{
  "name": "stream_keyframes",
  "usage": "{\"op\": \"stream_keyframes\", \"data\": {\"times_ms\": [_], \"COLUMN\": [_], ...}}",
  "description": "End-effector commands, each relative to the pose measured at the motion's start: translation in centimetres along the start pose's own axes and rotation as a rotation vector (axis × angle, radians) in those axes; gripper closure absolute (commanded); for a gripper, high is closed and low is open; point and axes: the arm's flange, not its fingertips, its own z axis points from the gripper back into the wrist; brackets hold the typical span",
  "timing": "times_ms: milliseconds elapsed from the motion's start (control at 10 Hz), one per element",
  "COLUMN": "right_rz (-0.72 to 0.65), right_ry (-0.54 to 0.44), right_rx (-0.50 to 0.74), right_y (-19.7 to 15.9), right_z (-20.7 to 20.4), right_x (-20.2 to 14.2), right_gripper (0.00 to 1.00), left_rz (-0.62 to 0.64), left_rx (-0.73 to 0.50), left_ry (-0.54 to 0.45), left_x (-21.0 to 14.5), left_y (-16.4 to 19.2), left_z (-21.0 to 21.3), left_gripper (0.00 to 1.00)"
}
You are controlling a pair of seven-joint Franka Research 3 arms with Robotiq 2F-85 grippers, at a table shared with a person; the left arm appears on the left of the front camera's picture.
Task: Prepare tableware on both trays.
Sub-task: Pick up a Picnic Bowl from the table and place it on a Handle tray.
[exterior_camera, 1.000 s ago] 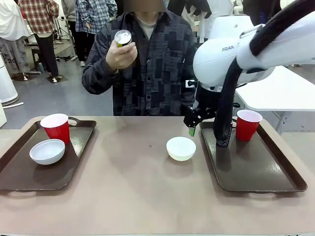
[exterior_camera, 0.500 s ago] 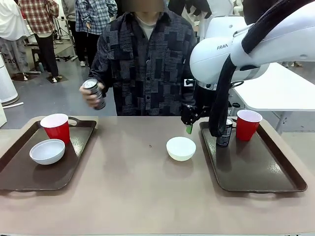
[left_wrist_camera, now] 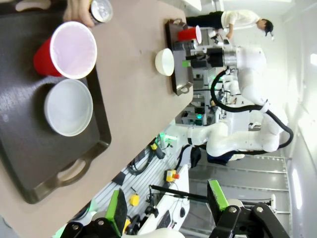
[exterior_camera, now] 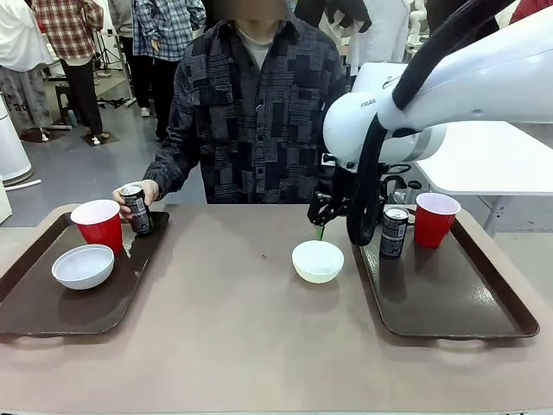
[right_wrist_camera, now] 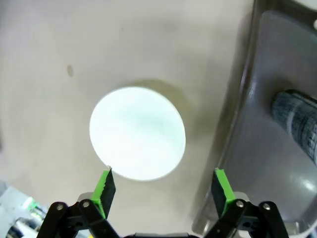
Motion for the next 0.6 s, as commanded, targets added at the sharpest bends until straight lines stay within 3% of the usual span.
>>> {"op": "stream_keyframes", "data": {"times_ms": [0,200,300,400,500], "right_rz": [-0.047,-0.075,-0.066,-0.072,-0.066], "right_ry": [0.013,0.022,0.041,0.06,0.079], "right_rx": [0.0,-0.003,0.005,0.007,0.0], "right_y": [1.0,0.7,0.6,0.4,0.3], "right_z": [-0.8,-2.3,-3.1,-3.8,-4.2], "right_x": [1.9,2.6,2.9,3.0,3.1], "right_gripper": [0.0,0.03,0.11,0.59,0.67], "left_rz": [0.002,0.002,0.002,0.002,0.002], "left_rx": [-0.004,-0.004,-0.004,-0.004,-0.004], "left_ry": [0.002,0.002,0.002,0.002,0.002], "left_x": [-0.1,-0.1,-0.1,-0.1,-0.1], "left_y": [-0.3,-0.3,-0.3,-0.3,-0.3], "left_z": [0.1,0.1,0.1,0.1,0.1], "left_gripper": [0.14,0.14,0.14,0.14,0.14]}}
